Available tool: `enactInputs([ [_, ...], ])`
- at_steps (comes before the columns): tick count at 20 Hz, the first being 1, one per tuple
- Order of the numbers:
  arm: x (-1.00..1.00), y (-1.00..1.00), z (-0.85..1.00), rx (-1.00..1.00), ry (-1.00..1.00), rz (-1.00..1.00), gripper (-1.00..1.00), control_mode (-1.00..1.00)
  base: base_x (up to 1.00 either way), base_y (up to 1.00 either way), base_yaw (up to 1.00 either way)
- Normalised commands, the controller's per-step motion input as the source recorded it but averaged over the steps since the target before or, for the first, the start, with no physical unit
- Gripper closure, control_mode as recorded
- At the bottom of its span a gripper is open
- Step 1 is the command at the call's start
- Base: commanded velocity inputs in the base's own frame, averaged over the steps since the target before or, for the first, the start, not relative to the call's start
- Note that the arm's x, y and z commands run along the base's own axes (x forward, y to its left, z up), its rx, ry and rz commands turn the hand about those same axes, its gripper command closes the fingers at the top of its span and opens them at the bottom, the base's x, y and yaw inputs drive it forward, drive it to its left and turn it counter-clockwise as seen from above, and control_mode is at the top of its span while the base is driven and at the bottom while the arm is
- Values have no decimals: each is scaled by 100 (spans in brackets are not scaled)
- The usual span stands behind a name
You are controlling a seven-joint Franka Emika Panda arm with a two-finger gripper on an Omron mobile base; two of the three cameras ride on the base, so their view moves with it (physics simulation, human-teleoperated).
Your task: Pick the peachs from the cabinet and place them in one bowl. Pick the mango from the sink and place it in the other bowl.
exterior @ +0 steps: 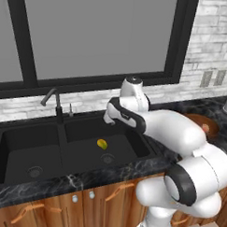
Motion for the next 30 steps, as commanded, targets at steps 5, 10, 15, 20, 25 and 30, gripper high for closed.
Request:
enactInputs([
  [5,35,14,-19,0,0,-1,-100,-100,0,0,0],
  [10,37,9,-21,0,0,-3,-100,-100,0,0,0],
  [15,29,3,-25,0,0,-6,-100,-100,0,0,0],
  [20,23,3,-28,0,0,-9,-100,-100,0,0,0],
  [25,22,7,-28,0,0,-6,-100,-100,0,0,0],
  [30,21,10,-21,0,0,0,-100,-100,0,0,0],
])
